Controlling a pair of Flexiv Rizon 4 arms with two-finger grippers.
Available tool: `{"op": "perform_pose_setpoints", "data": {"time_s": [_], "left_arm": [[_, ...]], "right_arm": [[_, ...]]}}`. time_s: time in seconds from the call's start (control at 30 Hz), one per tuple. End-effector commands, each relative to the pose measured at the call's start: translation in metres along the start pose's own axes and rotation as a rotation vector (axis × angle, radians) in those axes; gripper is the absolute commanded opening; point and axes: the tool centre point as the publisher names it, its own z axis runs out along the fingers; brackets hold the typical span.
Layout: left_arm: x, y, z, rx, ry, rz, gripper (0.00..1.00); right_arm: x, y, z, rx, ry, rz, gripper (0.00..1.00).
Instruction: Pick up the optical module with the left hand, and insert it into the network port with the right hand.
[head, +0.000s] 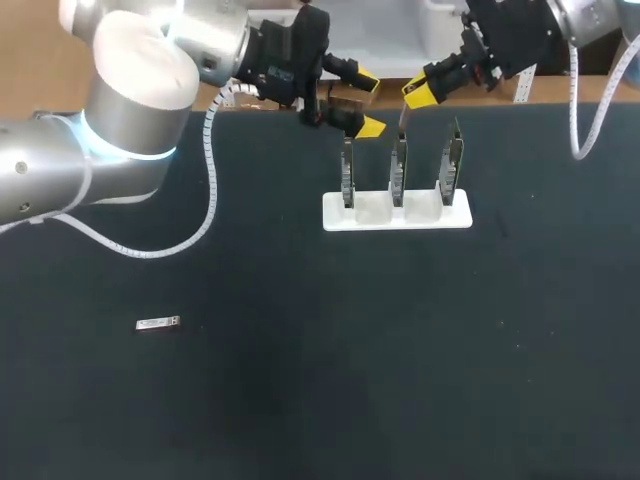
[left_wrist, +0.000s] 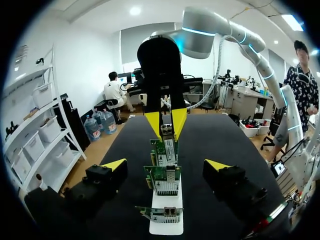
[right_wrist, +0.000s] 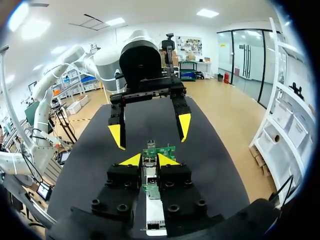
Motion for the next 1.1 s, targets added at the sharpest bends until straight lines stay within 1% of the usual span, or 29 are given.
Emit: {"op": "perform_pose_setpoints", "data": {"time_s": [0.03,0.13,0.27,0.53,0.6,1.1], "left_arm": [[0.0,-0.002,-0.002,-0.011,0.018,-0.01,1.0],[0.001,0.0,-0.002,-0.008,0.048,-0.027,1.0],[0.003,0.001,0.001,0.021,0.07,-0.039,1.0],[0.01,-0.004,0.006,0.05,0.107,-0.061,1.0],[0.012,-0.004,0.007,0.052,0.126,-0.066,1.0],[0.012,-0.004,0.007,0.046,0.123,-0.06,1.0]], "right_arm": [[-0.001,-0.002,-0.001,-0.007,0.006,-0.001,0.0],[-0.002,-0.003,-0.002,-0.008,0.009,-0.003,0.0],[-0.003,-0.003,-0.002,-0.009,0.011,-0.004,0.0],[-0.002,-0.004,-0.002,-0.01,0.012,-0.002,0.0],[-0.002,-0.004,-0.002,-0.01,0.011,-0.002,0.0],[0.0,-0.004,-0.003,-0.007,0.011,0.002,0.0]]}}
